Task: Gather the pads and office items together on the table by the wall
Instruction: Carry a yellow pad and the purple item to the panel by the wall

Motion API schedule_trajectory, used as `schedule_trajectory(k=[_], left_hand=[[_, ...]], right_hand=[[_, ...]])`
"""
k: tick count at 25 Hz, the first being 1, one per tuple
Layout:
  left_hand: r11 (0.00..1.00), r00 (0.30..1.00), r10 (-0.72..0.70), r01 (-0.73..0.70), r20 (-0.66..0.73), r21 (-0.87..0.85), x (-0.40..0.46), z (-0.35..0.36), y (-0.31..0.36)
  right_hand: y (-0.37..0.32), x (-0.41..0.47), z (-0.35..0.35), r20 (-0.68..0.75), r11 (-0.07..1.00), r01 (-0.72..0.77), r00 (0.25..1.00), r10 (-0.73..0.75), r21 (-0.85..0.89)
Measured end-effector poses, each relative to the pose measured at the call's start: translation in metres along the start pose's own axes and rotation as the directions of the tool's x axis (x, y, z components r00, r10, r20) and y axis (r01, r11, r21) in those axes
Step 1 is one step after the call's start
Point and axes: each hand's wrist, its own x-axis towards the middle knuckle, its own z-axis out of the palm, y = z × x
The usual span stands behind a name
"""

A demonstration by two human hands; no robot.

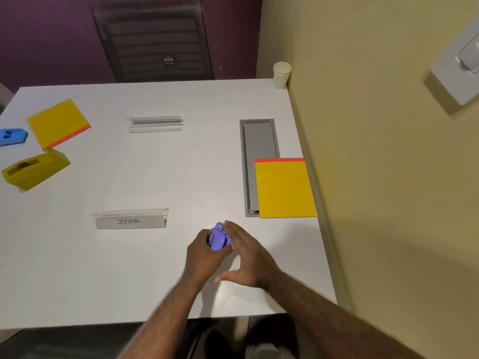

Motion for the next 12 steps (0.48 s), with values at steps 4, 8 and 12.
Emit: schedule_trajectory(k=[4,8,12], left_hand=[[1.0,0.999,0.015,-0.016,0.037,0.008,-0.005,0.012,0.004],[0.995,0.996,0.07,-0.074,0.061,0.062,-0.008,0.021,0.005],[0.991,0.984,0.102,-0.113,0.145,0.069,-0.012,0.027,0.009]], right_hand=[[-0.001,-0.007,0.003,-0.109,0.999,-0.026,0.994,0.021,-0.045],[-0.001,-0.014,0.005,-0.195,0.991,-0.053,0.98,0.029,-0.123],[0.006,-0.022,0.003,-0.226,0.984,-0.102,0.972,0.067,-0.145]])
